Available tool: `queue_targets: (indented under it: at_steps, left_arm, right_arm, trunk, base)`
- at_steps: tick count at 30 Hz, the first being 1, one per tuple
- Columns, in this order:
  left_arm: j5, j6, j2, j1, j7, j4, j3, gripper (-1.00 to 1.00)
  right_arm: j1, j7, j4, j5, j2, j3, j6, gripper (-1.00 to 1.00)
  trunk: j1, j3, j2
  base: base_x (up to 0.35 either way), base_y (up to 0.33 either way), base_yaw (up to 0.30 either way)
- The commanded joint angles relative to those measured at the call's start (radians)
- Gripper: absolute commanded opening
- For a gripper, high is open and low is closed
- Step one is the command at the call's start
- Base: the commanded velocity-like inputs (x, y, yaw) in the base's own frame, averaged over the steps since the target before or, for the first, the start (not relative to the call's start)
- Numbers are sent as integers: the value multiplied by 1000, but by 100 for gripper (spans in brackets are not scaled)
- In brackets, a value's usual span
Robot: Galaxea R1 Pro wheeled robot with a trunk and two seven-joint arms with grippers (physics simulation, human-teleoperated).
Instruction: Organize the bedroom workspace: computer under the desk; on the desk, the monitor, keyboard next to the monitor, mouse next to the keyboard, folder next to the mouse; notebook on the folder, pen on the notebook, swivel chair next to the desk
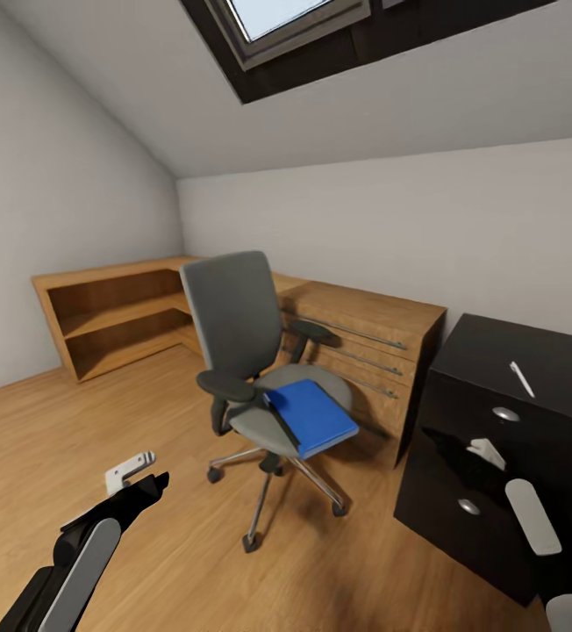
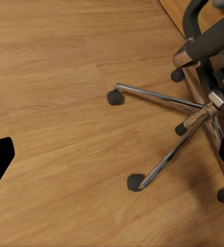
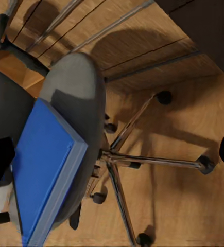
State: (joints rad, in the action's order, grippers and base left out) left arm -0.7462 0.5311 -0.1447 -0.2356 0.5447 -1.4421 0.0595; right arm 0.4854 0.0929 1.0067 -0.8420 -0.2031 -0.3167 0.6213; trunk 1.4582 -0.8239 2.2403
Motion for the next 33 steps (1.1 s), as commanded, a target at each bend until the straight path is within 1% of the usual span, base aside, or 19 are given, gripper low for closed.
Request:
queue_targets:
  at_steps: [1, 2, 4, 7, 13, 33]
  left_arm:
    - [-10, 0, -1, -1, 10, -1, 2, 100]
    - [-10, 0, -1, -1, 11, -1, 3, 100]
    - [-10, 0, -1, -1, 11, -1, 3, 100]
    - [-10, 0, 0, -1, 11, -1, 3, 100]
    - [-10, 0, 0, -1, 11, 0, 3, 100]
    - [-10, 0, 0, -1, 11, 0, 3, 100]
  right_arm:
    - [1, 26, -7, -6, -4, -10, 23, 100]
    - [1, 96, -27, -21, -19, -37, 81, 100]
    - [1, 127, -34, -27, -25, -54, 108, 100]
    - [1, 149, -40, -32, -30, -68, 128, 100]
    - [1, 161, -43, -35, -32, -76, 151, 100]
    - [0, 162, -43, -36, -32, -75, 155, 100]
  trunk:
    - [4, -4, 8]
    - [8, -7, 15]
    - [15, -14, 29]
    - [27, -23, 50]
    - [50, -42, 92]
    - [126, -105, 232]
  base:
    - [0, 0, -58]
    - [0, 0, -24]
    - [0, 0, -16]
    - [0, 0, -7]
    - [0, 0, -1]
    - [0, 0, 0]
